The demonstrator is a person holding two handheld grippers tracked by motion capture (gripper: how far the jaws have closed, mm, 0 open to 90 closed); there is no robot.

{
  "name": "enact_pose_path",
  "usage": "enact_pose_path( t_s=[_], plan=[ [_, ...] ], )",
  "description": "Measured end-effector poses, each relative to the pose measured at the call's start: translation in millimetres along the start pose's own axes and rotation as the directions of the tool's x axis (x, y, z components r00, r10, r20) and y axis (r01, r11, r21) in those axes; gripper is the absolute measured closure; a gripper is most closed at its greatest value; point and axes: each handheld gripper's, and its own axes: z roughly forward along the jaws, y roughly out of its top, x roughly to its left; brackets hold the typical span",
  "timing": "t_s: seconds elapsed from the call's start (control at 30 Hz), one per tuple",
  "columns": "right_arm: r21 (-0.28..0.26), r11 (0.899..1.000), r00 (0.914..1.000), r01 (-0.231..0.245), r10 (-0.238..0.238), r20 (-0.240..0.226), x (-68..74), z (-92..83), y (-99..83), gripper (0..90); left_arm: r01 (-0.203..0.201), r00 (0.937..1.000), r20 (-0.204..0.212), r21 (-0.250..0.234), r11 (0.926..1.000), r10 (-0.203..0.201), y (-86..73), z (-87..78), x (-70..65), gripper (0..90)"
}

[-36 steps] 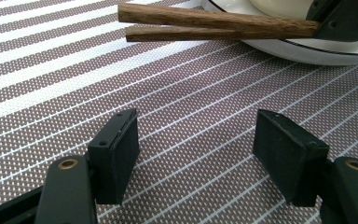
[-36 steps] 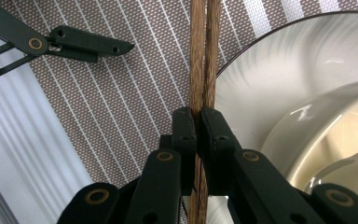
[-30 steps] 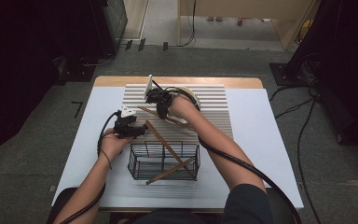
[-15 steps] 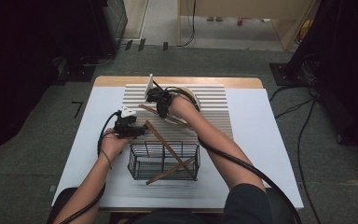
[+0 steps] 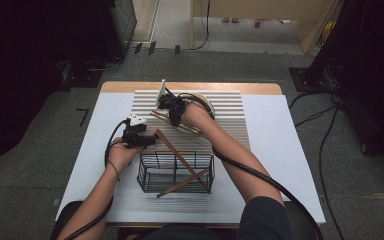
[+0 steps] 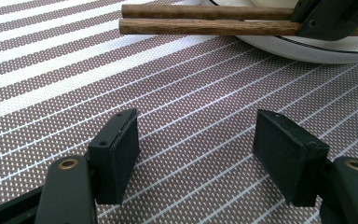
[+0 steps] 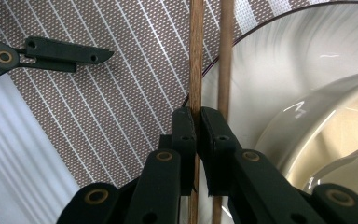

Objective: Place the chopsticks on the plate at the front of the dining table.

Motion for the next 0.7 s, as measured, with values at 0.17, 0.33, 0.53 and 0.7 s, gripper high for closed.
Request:
enact_pose_path(
  t_s=[0.17,0.33,0.53,0.7],
  plan=[
    [-0.003,1.000,1.0000,0.004,-0.004,0.004,-0.7,-0.2,-0.3,85.3,0.000,1.0000,0.000,0.000,1.0000,0.000,0.0,-0.1,0.0,32.0],
    [-0.008,1.000,1.0000,0.000,0.000,0.000,-1.2,-0.4,-1.6,84.5,-0.003,1.0000,0.000,0.000,1.0000,0.003,0.0,0.0,-0.1,32.0],
    [-0.022,1.000,0.9999,-0.005,0.004,-0.012,-3.2,-2.5,-4.0,83.3,-0.001,1.0000,0.000,0.000,1.0000,0.001,0.0,0.0,0.0,32.0],
    [-0.038,0.999,0.9997,-0.015,0.015,-0.018,-3.7,-4.5,-6.6,82.6,0.001,1.0000,0.000,0.003,1.0000,-0.001,0.1,0.0,0.2,32.0]
  ],
)
